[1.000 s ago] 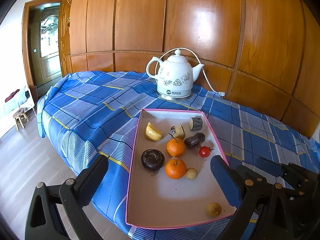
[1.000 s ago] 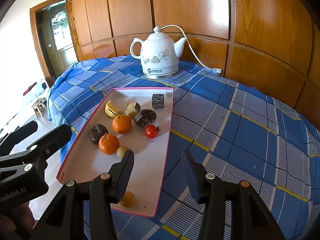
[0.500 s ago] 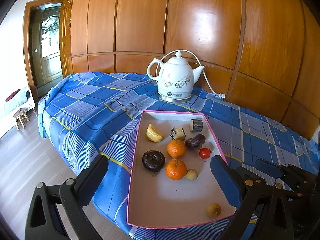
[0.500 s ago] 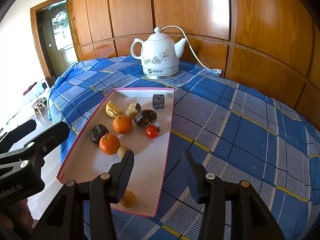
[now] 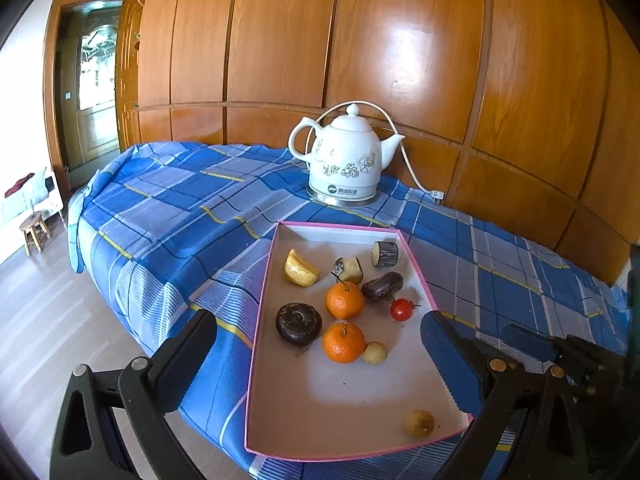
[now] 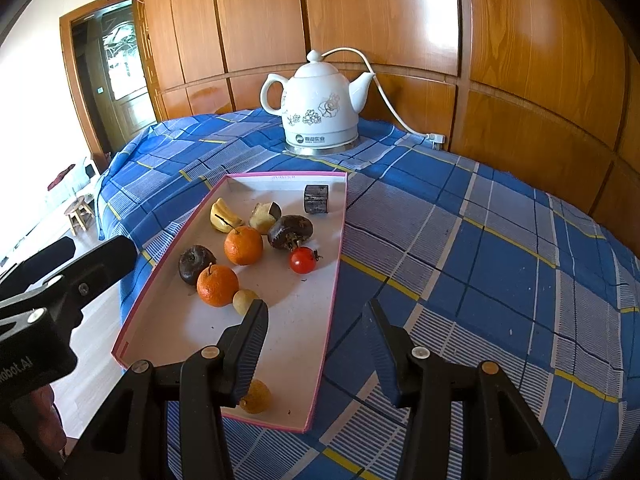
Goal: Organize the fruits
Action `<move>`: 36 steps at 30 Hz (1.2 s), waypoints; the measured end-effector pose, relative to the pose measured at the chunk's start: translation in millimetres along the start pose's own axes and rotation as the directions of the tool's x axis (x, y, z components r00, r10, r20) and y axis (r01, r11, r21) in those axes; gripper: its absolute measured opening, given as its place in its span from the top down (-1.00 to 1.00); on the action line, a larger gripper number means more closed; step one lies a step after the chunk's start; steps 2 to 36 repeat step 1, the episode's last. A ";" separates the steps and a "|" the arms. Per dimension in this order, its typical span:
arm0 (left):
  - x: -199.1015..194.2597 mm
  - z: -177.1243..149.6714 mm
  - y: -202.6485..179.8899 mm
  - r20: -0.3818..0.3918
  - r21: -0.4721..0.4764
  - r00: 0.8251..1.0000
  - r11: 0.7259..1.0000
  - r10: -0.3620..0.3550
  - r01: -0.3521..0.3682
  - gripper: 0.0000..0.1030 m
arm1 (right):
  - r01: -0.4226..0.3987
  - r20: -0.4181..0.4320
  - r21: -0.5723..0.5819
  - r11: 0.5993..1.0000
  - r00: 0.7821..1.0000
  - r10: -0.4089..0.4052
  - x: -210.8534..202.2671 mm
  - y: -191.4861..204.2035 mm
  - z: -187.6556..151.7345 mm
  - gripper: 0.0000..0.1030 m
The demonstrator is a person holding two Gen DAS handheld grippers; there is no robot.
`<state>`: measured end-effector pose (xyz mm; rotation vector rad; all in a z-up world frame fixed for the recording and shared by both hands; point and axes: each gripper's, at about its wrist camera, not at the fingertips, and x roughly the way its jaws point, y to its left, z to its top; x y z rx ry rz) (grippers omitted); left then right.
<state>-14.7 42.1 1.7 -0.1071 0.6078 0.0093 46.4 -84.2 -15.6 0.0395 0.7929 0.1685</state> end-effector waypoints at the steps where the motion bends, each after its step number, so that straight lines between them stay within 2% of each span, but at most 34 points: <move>1: 0.4 0.3 -0.4 -0.001 0.003 1.000 1.000 0.000 0.000 -0.98 | -0.001 -0.001 0.024 1.000 1.000 0.001 -0.3 -8.8 1.9 0.03; 36: 0.4 0.3 -0.4 -0.001 0.003 1.000 1.000 0.000 0.000 -0.98 | -0.001 -0.001 0.024 1.000 1.000 0.001 -0.3 -8.8 1.9 0.03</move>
